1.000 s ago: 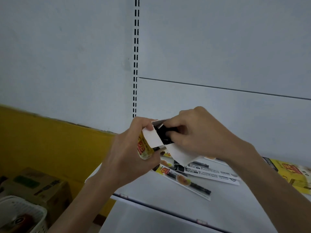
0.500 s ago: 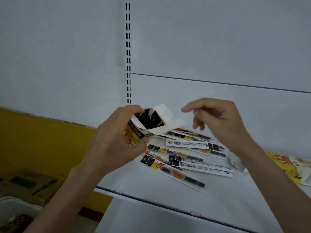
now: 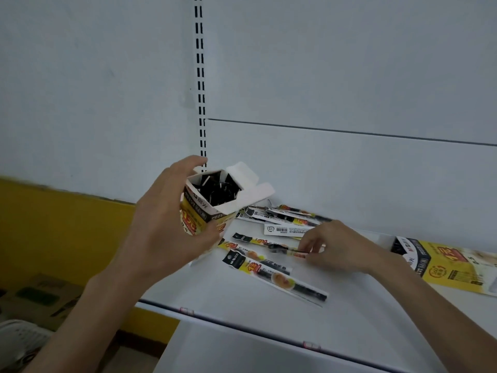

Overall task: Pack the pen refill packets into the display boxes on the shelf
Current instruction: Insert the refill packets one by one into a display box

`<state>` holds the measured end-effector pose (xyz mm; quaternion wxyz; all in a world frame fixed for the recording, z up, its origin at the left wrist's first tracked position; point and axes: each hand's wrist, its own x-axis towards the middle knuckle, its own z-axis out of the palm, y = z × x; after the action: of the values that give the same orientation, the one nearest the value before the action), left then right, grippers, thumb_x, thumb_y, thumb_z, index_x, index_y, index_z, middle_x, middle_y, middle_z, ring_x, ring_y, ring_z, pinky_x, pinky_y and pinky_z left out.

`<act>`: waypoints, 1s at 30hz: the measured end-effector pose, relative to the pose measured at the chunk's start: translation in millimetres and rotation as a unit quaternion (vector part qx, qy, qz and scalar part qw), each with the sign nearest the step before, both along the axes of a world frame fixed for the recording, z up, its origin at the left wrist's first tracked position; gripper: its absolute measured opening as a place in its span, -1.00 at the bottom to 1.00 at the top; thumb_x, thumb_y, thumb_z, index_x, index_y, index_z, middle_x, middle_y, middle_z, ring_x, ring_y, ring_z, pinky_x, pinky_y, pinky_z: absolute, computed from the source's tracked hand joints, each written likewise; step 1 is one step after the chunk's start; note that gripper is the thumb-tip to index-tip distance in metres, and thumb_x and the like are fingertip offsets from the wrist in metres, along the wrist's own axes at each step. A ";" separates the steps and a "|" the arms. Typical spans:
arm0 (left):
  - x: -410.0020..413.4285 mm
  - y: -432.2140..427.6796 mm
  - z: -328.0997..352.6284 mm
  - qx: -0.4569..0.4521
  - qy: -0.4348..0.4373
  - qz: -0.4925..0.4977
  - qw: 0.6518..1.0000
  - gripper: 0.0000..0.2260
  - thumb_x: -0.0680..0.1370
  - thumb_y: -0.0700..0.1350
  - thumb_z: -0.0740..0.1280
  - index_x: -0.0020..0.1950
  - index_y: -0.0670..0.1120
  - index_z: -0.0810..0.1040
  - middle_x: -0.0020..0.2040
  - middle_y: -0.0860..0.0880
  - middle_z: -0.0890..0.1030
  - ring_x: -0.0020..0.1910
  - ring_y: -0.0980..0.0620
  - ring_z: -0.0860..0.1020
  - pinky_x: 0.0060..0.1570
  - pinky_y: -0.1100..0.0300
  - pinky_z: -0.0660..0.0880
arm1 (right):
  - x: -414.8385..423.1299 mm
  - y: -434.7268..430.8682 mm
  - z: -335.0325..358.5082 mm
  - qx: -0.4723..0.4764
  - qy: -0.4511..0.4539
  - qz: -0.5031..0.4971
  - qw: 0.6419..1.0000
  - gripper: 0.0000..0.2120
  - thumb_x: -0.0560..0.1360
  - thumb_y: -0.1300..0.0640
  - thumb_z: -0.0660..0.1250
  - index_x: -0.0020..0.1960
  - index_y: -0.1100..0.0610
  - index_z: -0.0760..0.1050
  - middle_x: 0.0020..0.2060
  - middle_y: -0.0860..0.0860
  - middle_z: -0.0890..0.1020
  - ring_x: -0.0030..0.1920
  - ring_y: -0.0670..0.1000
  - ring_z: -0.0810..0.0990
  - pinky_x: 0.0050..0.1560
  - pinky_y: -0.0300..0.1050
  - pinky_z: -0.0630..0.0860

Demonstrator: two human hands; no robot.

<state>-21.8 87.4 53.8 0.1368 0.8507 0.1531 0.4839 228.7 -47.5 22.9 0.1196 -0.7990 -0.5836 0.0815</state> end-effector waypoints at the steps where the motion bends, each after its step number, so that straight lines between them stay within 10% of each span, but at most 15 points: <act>1: 0.9 -0.7 0.7 -0.013 0.001 -0.002 1.000 -0.30 0.23 0.00 0.40 0.32 0.17 0.21 0.05 0.30 0.40 0.05 0.24 0.43 0.00 0.21 0.49 | -0.4 0.2 -1.2 0.017 -0.005 -0.001 1.000 -0.87 0.42 0.13 0.35 -0.07 -0.02 0.62 -0.17 -0.14 0.64 -0.17 -0.21 0.56 -0.11 -0.32 0.48; 10: 5.7 -7.4 7.6 0.057 0.044 -0.001 0.997 -0.58 0.23 -0.02 0.40 0.05 0.05 0.42 -0.03 0.08 0.48 -0.08 0.22 0.41 -0.16 0.30 0.52 | -9.1 3.4 -4.5 0.141 0.080 -0.019 0.987 -0.80 0.45 0.27 0.27 -0.21 -0.03 0.50 -0.38 -0.17 0.53 -0.37 -0.18 0.45 -0.29 -0.31 0.34; 17: 7.1 -5.2 13.7 0.078 0.070 0.016 0.994 -0.71 0.23 0.00 0.40 -0.10 -0.07 0.60 -0.06 0.05 0.51 -0.23 0.10 0.49 -0.29 0.25 0.54 | -0.4 3.9 -8.8 0.046 0.051 -0.033 0.997 -0.77 0.48 0.22 0.27 0.05 -0.01 0.57 -0.14 -0.14 0.54 -0.11 -0.15 0.50 -0.22 -0.41 0.33; 23: 4.1 -1.8 11.1 0.084 0.081 0.018 0.993 -0.71 0.26 0.04 0.37 -0.08 -0.05 0.58 -0.02 0.09 0.48 -0.18 0.23 0.39 -0.29 0.55 0.28 | -2.6 4.9 -1.7 0.055 0.049 -0.011 0.997 -0.82 0.50 0.20 0.30 0.07 0.06 0.58 -0.14 -0.15 0.55 -0.28 -0.29 0.52 -0.27 -0.44 0.35; 30: 0.3 0.5 1.5 0.107 0.123 -0.025 0.986 -0.70 0.35 -0.03 0.48 -0.02 0.08 0.43 0.08 0.05 0.46 -0.17 0.19 0.40 -0.33 0.53 0.34 | -11.1 10.5 27.8 0.116 0.092 -0.005 0.989 -0.72 0.54 0.24 0.22 -0.30 0.00 0.45 -0.41 -0.07 0.60 -0.45 -0.16 0.49 -0.35 -0.37 0.38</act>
<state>-21.4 87.8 55.3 0.0373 0.9169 0.0948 0.3858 217.7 -37.1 50.7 0.2653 -0.7717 -0.5717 0.0854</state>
